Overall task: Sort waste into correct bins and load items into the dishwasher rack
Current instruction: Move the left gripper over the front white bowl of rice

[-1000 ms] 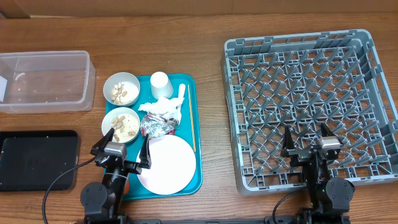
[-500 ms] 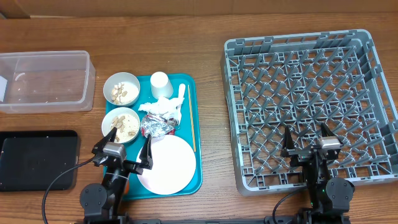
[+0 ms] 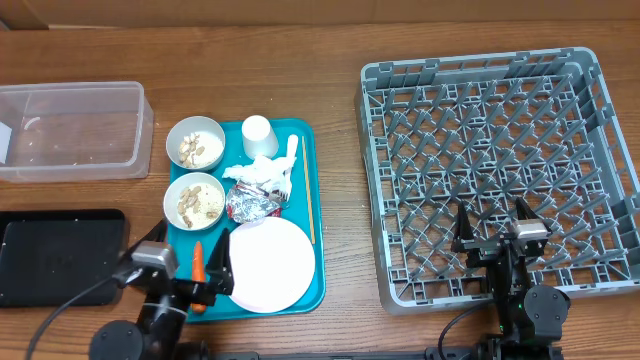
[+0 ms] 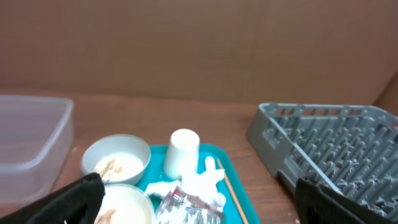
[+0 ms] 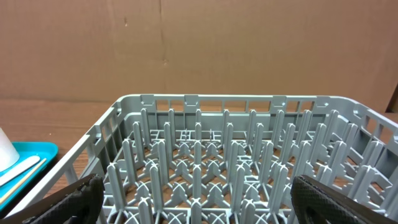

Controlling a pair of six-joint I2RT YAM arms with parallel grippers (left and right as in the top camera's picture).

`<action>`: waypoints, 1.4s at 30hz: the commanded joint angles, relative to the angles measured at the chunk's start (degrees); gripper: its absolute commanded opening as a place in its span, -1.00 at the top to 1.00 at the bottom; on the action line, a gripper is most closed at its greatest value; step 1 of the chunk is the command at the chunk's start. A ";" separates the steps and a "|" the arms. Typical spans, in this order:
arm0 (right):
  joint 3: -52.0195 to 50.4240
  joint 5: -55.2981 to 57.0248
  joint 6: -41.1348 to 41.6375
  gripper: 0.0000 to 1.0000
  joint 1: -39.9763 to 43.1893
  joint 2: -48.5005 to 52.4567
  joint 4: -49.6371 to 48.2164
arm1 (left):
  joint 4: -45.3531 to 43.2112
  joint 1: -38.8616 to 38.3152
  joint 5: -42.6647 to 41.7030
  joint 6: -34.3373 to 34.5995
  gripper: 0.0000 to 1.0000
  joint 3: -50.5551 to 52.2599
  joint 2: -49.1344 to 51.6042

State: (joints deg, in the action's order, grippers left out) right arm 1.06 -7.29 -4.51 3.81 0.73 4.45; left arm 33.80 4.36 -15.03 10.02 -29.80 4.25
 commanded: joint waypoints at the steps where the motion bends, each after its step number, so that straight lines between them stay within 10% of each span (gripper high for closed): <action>1: -0.61 -0.33 0.00 -1.00 0.33 -0.57 -0.31 | 4.04 -0.15 4.83 0.61 -1.00 -7.48 7.23; 12: -0.61 -0.33 0.00 -1.00 0.33 -0.57 -0.31 | 6.67 -0.15 -11.85 0.28 -1.00 -19.32 20.74; 24: -0.61 -0.33 0.00 -1.00 0.33 -0.57 -0.31 | 31.91 -0.15 -0.92 3.69 -1.00 -36.61 41.18; 42: -0.61 -0.33 0.00 -0.99 0.33 -0.57 -0.31 | 42.12 -0.26 6.62 6.12 -1.00 -39.17 63.76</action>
State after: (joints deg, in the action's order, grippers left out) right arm 1.06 -7.27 -4.49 3.84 0.73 4.45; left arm 75.42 4.32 -11.27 15.03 -68.03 65.58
